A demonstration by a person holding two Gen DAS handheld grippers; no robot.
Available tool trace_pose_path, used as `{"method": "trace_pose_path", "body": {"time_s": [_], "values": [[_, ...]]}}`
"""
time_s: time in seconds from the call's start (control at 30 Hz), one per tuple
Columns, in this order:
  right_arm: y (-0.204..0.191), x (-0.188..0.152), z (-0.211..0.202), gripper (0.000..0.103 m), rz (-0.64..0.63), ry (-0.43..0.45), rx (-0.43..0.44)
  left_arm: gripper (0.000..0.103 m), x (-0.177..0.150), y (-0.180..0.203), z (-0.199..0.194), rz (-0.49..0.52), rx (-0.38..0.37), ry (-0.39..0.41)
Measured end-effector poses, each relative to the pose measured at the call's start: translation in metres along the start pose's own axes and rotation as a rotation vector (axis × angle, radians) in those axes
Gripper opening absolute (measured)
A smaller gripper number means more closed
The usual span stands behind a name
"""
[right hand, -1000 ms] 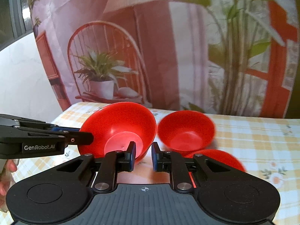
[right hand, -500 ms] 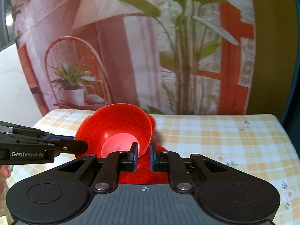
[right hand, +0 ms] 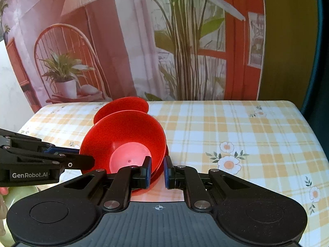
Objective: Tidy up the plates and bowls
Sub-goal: 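Lift the red bowl with both tools, set it into another red bowl, open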
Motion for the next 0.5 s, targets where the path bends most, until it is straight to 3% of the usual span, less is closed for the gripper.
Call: {"method": "trace_pose_path", "body": {"time_s": [0.5], "values": [[0.001, 0.002, 0.013, 0.012, 0.0, -0.047, -0.012, 0.02, 0.004, 0.001, 0.008, 0.011, 0.003, -0.037]]}}
Point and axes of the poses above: each gripper's, at about its wrist camera, not at the fingertips, and z roughly the way its jaws point, y to its right, x to its top, the point moved 1 cm from there along z, roughly the way its jaws point, and after that the axes turned 14 degrees about -y, right-handed, at the moved point
